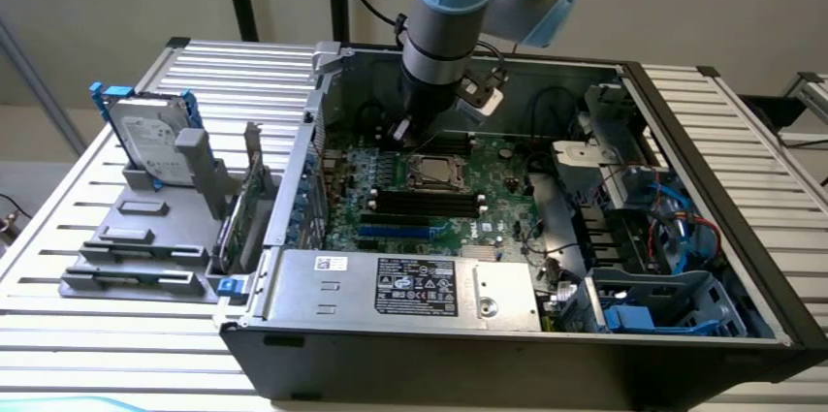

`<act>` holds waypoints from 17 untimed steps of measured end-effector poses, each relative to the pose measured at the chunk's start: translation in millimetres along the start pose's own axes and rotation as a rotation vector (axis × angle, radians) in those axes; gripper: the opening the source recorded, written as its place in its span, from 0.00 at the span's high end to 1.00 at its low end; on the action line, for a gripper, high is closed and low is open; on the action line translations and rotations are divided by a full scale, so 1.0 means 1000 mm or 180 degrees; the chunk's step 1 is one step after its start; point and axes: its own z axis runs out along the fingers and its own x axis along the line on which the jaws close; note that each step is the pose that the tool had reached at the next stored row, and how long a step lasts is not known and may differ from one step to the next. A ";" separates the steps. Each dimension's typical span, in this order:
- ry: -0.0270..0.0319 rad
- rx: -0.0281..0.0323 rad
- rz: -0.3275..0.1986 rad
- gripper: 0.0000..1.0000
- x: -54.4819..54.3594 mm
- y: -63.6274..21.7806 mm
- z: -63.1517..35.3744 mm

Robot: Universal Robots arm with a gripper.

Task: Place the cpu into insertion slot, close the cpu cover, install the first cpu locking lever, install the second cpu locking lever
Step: 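Install the first cpu locking lever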

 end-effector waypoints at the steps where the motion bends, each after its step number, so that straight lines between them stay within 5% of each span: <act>1: -0.0022 -0.0013 0.0002 0.89 0.000 0.0000 0.0000; 5: -0.0055 -0.0019 0.0007 0.89 0.000 -0.0001 0.0001; 17: -0.0062 -0.0009 0.0011 0.89 0.005 0.0074 0.0020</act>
